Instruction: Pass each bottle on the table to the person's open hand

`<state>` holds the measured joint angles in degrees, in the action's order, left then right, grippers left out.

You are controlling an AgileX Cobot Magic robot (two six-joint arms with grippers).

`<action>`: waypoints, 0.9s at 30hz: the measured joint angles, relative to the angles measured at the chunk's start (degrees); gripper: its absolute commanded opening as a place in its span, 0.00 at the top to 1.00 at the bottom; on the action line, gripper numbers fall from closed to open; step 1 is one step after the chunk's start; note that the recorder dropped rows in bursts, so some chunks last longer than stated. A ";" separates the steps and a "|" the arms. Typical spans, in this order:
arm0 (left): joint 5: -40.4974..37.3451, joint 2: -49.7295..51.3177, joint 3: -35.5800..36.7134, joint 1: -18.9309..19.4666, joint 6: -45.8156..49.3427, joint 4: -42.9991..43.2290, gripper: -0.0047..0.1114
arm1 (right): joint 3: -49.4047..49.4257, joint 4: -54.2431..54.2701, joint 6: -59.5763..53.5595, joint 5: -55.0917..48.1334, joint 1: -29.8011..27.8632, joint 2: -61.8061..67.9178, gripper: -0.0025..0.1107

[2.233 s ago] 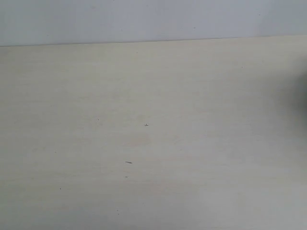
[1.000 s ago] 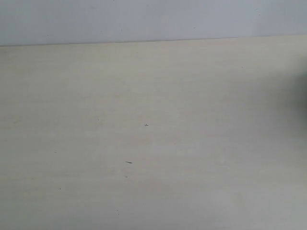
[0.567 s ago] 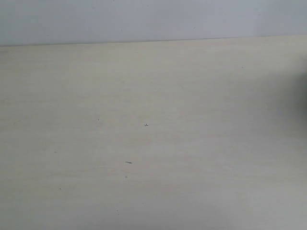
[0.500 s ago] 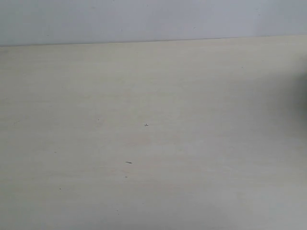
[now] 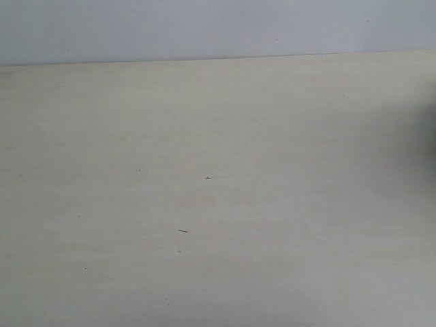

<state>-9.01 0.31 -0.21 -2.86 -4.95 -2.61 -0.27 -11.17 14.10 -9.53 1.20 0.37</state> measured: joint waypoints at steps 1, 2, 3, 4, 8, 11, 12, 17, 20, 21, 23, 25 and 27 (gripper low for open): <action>0.00 0.00 0.00 0.00 0.00 0.00 0.91 | 0.00 2.65 -3.81 0.00 0.00 0.00 0.97; 0.00 0.00 0.00 0.00 0.00 0.00 0.91 | 0.00 4.44 -5.53 0.00 0.00 0.00 0.97; 0.00 0.00 0.00 0.00 0.00 0.00 0.91 | 0.00 5.45 -6.67 0.00 0.00 0.00 0.97; 0.00 0.00 0.00 0.00 0.00 0.00 0.91 | 0.00 6.38 -7.02 -0.12 0.00 0.00 0.97; 0.00 0.00 0.00 0.00 0.00 0.00 0.91 | 0.00 7.45 -2.42 -1.19 0.00 0.00 0.97; 0.00 0.00 0.00 0.00 0.00 0.00 0.91 | 0.00 7.59 0.56 -1.42 0.00 0.00 0.97; 0.00 0.00 0.00 0.00 0.00 0.00 0.91 | 0.00 7.70 1.11 -1.42 0.00 0.00 0.97; 0.00 0.00 0.00 0.00 0.00 0.00 0.91 | 0.00 7.83 1.95 -1.42 0.00 0.00 0.97; 0.00 0.00 0.00 0.00 0.00 0.00 0.91 | 0.00 7.83 1.94 -1.42 0.00 0.00 0.97; 0.00 0.00 0.00 0.00 0.00 0.00 0.91 | 0.00 7.83 1.94 -1.42 0.00 0.00 0.97; 0.00 0.00 0.00 0.00 0.00 0.00 0.91 | 0.00 7.83 1.94 -1.42 0.00 0.00 0.97; 0.00 0.00 0.00 0.00 0.00 0.00 0.91 | 0.00 7.83 1.94 -1.42 0.00 0.00 0.97; 0.00 0.00 0.00 0.00 0.00 0.00 0.91 | 0.00 7.83 1.94 -1.42 0.00 0.00 0.97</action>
<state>-9.01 0.31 -0.21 -2.86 -4.95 -2.61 -0.27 -3.34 16.04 -10.95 1.20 0.37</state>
